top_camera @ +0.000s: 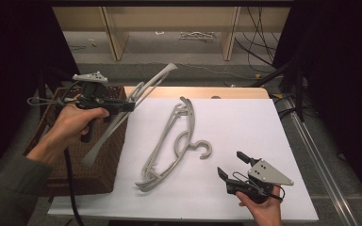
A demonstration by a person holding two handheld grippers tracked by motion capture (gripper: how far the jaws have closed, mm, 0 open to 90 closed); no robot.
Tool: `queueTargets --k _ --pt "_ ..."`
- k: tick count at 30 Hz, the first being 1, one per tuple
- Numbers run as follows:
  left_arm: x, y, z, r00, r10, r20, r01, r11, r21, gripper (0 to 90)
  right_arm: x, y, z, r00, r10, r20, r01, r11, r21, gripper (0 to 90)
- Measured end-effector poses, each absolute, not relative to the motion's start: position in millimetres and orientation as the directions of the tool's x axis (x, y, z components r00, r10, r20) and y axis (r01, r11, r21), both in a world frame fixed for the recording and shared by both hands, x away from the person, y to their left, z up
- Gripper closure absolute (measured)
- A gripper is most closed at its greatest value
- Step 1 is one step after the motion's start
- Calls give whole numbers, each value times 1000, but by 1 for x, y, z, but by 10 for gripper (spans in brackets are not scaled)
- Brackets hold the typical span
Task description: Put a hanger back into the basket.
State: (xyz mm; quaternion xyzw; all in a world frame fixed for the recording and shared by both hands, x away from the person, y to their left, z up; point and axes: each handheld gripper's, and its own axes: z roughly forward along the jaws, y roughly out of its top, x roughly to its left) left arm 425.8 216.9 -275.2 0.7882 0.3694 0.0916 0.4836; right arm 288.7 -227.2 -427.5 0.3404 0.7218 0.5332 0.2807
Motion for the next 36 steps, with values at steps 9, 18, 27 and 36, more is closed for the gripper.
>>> queueTargets --k 9,18,27,36 --pt "431 254 -283 685 711 -161 461 -252 851 808 289 -226 -428 -613 789 -40 194 200 960 187" --pt "434 276 -292 694 714 -93 435 -313 844 808 289 -226 -428 -611 790 -39 195 199 960 186" --pt "432 295 -302 687 725 -53 425 -342 838 808 289 -226 -428 -613 789 -42 195 203 960 186" --pt "429 310 -314 686 727 -24 423 -373 826 808 289 -226 -428 -615 787 -38 198 201 959 187"
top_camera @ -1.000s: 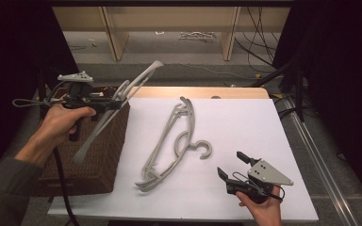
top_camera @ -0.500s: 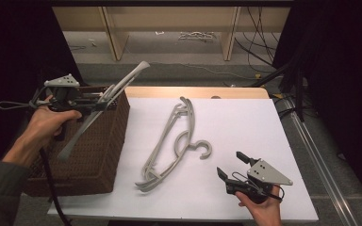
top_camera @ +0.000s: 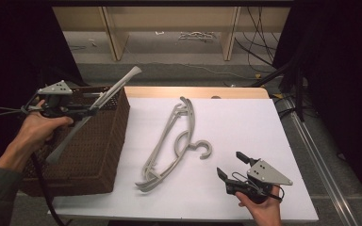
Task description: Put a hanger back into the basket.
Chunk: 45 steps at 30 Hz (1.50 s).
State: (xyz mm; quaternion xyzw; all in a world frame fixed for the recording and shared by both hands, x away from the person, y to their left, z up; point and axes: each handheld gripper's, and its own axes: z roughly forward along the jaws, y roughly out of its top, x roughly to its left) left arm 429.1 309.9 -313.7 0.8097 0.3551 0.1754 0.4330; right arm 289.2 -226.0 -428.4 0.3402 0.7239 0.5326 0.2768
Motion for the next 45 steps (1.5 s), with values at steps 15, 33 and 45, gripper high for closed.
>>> queueTargets --k 15,33,45 --pt "415 343 -328 673 739 -24 439 -373 818 808 290 -225 -430 -615 788 -38 202 204 958 187" --pt "400 372 -348 629 776 -52 512 -362 779 807 292 -224 -431 -617 786 -39 212 213 954 187" --pt "410 362 -370 620 782 -56 578 -408 706 804 293 -224 -431 -618 784 -58 192 222 956 187"
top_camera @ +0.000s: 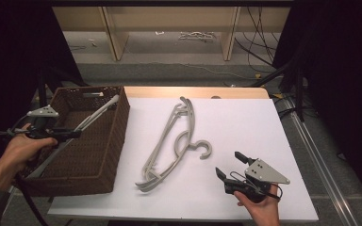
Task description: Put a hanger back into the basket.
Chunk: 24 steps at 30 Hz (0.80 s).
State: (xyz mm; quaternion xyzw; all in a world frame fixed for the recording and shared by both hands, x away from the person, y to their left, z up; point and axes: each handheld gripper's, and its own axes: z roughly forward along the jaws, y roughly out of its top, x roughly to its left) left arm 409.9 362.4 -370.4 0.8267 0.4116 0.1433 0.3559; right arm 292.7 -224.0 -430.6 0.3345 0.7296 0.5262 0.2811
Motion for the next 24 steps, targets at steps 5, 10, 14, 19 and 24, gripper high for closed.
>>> queueTargets --k 5,10,14,19,24 --pt "413 358 -381 608 792 -59 602 -412 684 803 291 -223 -430 -624 781 -37 209 213 954 187" --pt "416 352 -390 615 787 -50 618 -441 651 802 291 -223 -430 -624 780 -43 210 220 953 187" --pt "419 346 -399 625 779 -53 631 -464 621 801 292 -223 -430 -630 775 -38 206 214 955 187" --pt "418 345 -409 626 777 -67 649 -471 597 798 292 -223 -431 -629 776 -34 207 211 955 187" --pt "416 346 -414 617 783 -83 659 -456 599 792 292 -223 -430 -631 775 -38 207 215 954 187"
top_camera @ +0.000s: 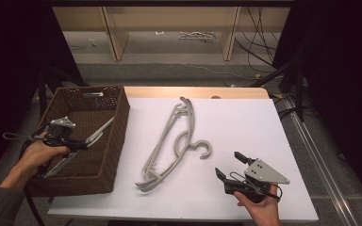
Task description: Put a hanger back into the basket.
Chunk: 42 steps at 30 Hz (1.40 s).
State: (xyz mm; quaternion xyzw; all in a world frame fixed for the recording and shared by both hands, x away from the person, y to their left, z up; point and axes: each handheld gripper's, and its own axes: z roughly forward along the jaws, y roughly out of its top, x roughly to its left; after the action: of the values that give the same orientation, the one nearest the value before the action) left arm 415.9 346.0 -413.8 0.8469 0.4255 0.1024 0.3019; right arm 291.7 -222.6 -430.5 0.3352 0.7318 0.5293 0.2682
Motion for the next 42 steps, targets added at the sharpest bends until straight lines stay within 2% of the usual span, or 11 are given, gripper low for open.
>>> queueTargets --k 8,13,20,25,27,32,36,38,40,42 --pt "412 350 -403 617 782 -86 639 -434 635 717 292 -222 -431 -622 782 -47 205 220 954 187" --pt "408 352 -386 591 800 -101 610 -361 705 635 292 -222 -431 -622 782 -50 200 220 955 189" --pt "392 347 -354 521 846 -114 547 -229 805 379 292 -223 -431 -621 782 -53 196 221 956 189" --pt "373 332 -340 525 843 -120 481 -177 859 328 292 -222 -431 -622 781 -45 206 219 954 189" --pt "365 322 -340 534 832 -149 461 -139 877 328 291 -221 -431 -622 782 -45 207 219 953 189" --pt "348 296 -332 575 805 -145 397 -120 910 311 292 -222 -431 -623 781 -49 202 221 954 189" --pt "338 274 -327 593 797 -119 351 -123 928 306 291 -223 -430 -618 784 -58 191 221 956 189" --pt "336 263 -327 605 794 -60 310 -166 936 305 292 -223 -430 -616 785 -63 184 221 958 189" --pt "331 249 -330 622 776 -100 325 -139 936 300 290 -224 -429 -617 786 -49 198 215 956 188" --pt "329 238 -334 644 758 -99 324 -153 933 285 291 -225 -429 -620 782 -65 183 225 957 189"
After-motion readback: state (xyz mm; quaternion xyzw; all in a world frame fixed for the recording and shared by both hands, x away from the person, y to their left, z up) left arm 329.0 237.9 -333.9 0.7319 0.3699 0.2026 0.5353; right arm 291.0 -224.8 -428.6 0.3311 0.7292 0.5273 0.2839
